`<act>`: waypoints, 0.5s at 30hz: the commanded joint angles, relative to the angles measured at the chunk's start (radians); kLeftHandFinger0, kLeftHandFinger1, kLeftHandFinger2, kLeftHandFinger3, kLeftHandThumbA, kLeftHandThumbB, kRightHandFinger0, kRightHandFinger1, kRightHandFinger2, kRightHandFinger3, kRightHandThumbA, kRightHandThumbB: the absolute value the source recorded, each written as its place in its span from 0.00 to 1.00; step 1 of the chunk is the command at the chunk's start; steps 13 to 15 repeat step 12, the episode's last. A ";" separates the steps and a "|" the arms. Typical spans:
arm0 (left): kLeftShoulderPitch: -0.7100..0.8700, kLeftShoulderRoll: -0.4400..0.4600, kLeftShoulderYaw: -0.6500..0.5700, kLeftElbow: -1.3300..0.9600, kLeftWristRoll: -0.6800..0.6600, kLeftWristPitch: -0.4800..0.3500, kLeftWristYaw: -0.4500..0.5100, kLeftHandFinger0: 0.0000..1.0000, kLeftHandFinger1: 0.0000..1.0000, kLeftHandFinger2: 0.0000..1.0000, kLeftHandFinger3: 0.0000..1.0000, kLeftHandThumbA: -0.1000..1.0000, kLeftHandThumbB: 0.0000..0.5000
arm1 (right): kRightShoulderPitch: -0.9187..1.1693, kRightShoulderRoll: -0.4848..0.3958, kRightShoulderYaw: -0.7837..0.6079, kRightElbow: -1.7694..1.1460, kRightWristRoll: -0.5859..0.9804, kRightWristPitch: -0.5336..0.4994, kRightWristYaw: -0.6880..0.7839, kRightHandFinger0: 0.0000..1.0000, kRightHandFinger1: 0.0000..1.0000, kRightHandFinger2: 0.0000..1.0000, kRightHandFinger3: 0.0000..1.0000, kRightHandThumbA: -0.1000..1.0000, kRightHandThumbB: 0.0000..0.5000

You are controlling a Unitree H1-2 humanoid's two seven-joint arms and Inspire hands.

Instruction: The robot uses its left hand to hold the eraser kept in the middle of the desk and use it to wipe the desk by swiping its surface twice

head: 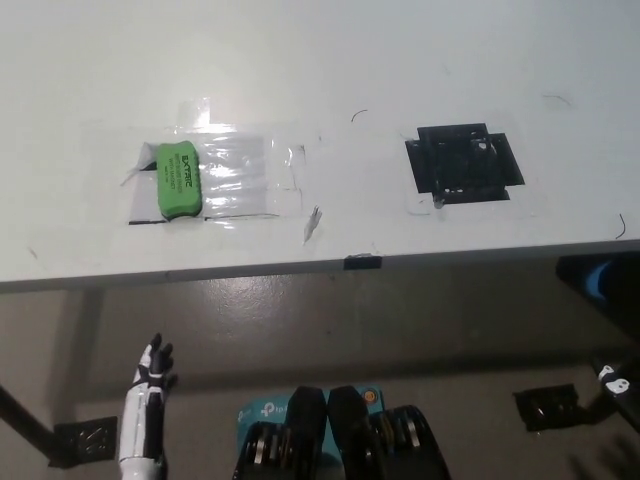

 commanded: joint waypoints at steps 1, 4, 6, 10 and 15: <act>-0.018 0.003 0.001 -0.037 -0.073 0.027 -0.024 1.00 1.00 1.00 1.00 1.00 0.32 | -0.011 -0.003 0.007 -0.021 0.025 -0.010 0.016 0.59 0.66 0.79 0.80 1.00 0.32; -0.022 0.005 0.000 -0.040 -0.077 0.035 -0.019 1.00 1.00 1.00 1.00 1.00 0.27 | -0.013 -0.003 0.011 -0.022 0.024 -0.006 0.019 0.59 0.66 0.80 0.82 1.00 0.29; -0.022 0.007 -0.003 -0.040 -0.084 0.026 -0.020 1.00 1.00 1.00 1.00 1.00 0.28 | -0.013 -0.007 0.016 -0.020 0.014 0.000 0.019 0.58 0.68 0.81 0.82 1.00 0.27; -0.026 0.013 -0.004 -0.047 -0.090 0.049 -0.017 1.00 1.00 1.00 1.00 1.00 0.34 | -0.015 -0.021 0.036 -0.016 0.008 0.011 0.039 0.55 0.66 0.81 0.82 1.00 0.23; -0.025 0.014 -0.005 -0.048 -0.091 0.050 -0.016 1.00 1.00 1.00 1.00 1.00 0.34 | -0.014 -0.023 0.038 -0.017 0.007 0.012 0.040 0.55 0.66 0.81 0.82 1.00 0.23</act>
